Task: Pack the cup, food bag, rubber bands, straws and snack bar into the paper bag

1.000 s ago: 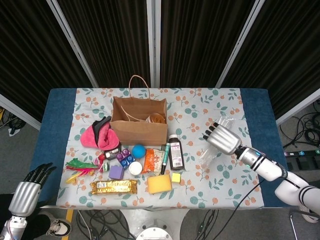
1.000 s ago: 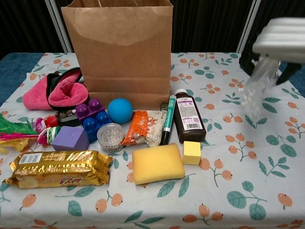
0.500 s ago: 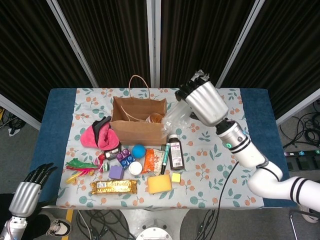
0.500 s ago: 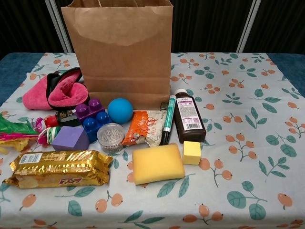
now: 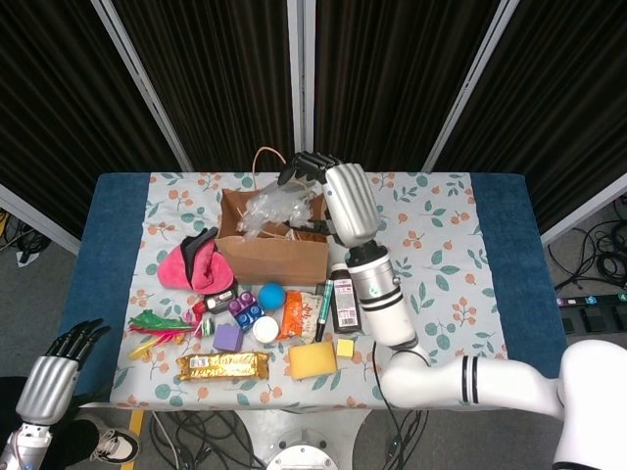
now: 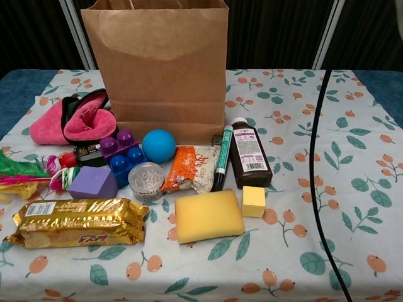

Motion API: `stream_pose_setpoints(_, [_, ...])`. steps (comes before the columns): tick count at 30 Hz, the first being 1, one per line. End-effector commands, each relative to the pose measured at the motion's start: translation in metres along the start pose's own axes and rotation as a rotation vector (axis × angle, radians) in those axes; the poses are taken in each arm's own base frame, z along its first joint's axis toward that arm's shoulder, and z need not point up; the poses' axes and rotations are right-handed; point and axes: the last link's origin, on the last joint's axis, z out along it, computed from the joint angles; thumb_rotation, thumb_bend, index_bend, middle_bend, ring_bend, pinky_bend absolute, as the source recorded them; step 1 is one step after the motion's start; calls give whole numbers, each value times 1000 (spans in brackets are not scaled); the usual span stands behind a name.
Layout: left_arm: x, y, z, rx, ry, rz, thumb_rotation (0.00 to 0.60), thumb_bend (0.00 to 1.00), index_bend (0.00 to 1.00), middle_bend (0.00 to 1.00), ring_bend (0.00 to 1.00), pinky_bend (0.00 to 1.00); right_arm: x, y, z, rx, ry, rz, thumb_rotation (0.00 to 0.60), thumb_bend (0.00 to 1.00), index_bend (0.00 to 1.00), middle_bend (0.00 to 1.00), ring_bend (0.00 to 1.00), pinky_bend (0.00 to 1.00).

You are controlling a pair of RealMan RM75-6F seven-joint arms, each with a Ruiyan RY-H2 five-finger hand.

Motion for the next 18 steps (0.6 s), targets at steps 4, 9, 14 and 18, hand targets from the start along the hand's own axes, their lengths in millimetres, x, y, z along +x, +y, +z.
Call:
stream_pose_setpoints(4, [0, 0, 0, 2, 1, -5, 600, 87, 225, 227, 153, 246, -18, 4, -8, -152, 23, 191, 600, 233, 719, 605, 465, 489])
stream_pose_setpoints(9, [0, 0, 0, 1, -8, -8, 600, 87, 225, 227, 153, 246, -22, 10, -19, -213, 10, 197, 600, 233, 719, 605, 464, 489])
stream_pose_setpoints(14, [0, 0, -1, 0, -9, -10, 600, 87, 225, 227, 153, 246, -26, 21, -25, -286, 14, 215, 600, 234, 718, 605, 463, 489])
stream_pose_setpoints(18, [0, 0, -1, 3, -9, -10, 600, 87, 225, 227, 153, 246, -32, 29, -27, -318, 1, 221, 600, 236, 713, 602, 461, 489])
